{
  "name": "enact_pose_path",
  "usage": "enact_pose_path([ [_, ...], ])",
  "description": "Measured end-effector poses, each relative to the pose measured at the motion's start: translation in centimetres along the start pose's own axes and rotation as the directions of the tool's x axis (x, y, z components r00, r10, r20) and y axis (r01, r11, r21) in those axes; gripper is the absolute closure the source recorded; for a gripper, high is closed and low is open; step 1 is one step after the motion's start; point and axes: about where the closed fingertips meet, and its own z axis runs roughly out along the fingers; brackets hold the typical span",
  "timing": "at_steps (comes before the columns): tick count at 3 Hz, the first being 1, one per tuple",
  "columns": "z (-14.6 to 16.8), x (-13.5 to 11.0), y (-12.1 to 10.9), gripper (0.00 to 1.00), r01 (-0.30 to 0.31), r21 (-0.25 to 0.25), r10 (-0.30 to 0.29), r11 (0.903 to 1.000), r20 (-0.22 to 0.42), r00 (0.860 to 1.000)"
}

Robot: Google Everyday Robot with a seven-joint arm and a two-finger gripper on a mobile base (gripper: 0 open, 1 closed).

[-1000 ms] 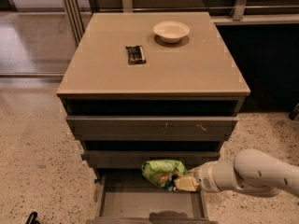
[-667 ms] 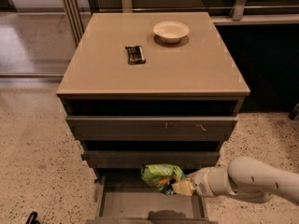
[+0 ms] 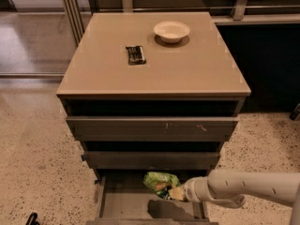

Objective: Place green rice chip bag into bottom drawer

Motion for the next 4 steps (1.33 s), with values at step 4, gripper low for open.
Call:
enact_pose_path([
  [4,12.2,6.5,-7.4,1.0,-0.137,0.078,0.152,0.9875,-0.245,0.957],
])
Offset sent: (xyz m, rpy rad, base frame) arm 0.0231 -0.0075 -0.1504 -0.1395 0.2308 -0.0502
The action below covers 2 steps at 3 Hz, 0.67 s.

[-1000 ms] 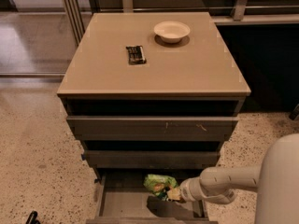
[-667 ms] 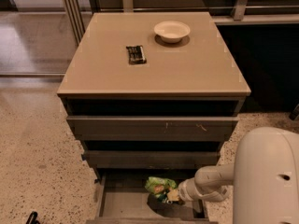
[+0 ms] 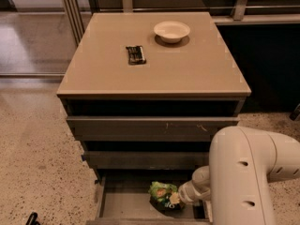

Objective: Place green rice chip bag into bottom drawer

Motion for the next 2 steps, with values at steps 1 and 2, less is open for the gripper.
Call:
enact_pose_path([
  [1,0.33,0.16,-0.23,0.85,-0.005,-0.001,0.005,1.0,-0.007,1.0],
  [2,0.33,0.16,-0.23,0.62,-0.005,-0.001,0.005,1.0,-0.007,1.0],
])
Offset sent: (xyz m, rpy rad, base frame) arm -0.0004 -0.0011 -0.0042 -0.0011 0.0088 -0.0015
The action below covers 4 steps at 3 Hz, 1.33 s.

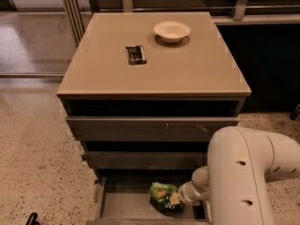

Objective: Place green rice chip bag into bottom drawer

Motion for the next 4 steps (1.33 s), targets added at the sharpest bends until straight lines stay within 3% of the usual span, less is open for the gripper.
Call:
enact_pose_path([
  [1,0.0,0.0,0.0,0.39,0.0,0.0,0.0,1.0,0.0,1.0],
  [2,0.01,0.0,0.01,0.08,0.0,0.0,0.0,1.0,0.0,1.0],
  [3,0.01,0.01,0.01,0.0,0.0,0.0,0.0,1.0,0.0,1.0],
  [4,0.01,0.01,0.01,0.0,0.0,0.0,0.0,1.0,0.0,1.0],
])
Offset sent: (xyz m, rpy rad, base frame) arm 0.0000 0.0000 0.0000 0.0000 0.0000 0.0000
